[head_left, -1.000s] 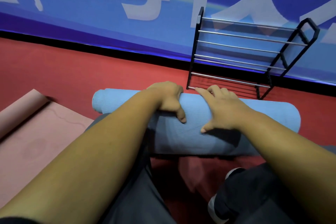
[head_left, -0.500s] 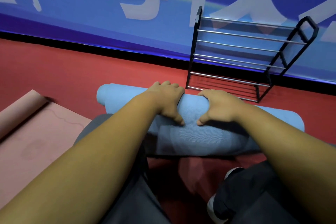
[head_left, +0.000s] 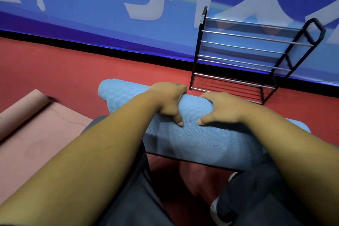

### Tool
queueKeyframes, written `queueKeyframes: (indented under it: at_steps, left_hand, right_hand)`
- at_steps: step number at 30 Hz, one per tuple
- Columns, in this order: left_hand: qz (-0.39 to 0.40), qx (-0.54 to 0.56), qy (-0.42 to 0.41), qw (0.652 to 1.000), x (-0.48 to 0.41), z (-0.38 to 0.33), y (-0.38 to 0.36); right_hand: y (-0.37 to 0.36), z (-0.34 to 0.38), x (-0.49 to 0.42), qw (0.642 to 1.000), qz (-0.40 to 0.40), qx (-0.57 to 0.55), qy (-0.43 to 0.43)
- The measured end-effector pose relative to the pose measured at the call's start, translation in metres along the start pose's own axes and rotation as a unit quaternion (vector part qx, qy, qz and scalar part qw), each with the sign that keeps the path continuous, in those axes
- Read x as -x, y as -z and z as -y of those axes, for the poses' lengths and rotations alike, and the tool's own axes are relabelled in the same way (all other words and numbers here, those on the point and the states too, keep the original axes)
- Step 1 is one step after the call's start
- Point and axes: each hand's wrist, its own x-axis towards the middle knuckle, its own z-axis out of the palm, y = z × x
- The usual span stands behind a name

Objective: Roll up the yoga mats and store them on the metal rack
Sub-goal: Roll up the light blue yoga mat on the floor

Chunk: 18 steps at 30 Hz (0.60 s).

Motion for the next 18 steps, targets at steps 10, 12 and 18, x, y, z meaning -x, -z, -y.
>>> queueKeyframes:
  at_steps: [10,12,18]
  left_hand:
    - [0.068,0.139,0.066,0.986,-0.002,0.01,0.013]
    - [0.084,0.167,0.073,0.98,0.0,0.009,0.013]
    - [0.117,0.159,0.059,0.979,0.0,0.007,0.009]
  right_hand:
    - [-0.025,0.009,0.01,0.976,-0.058,0.21,0.01]
    - [-0.028,0.009,0.008,0.972,-0.079,0.221,0.013]
    - [-0.021,0.006,0.002,0.974,-0.071,0.216,0.025]
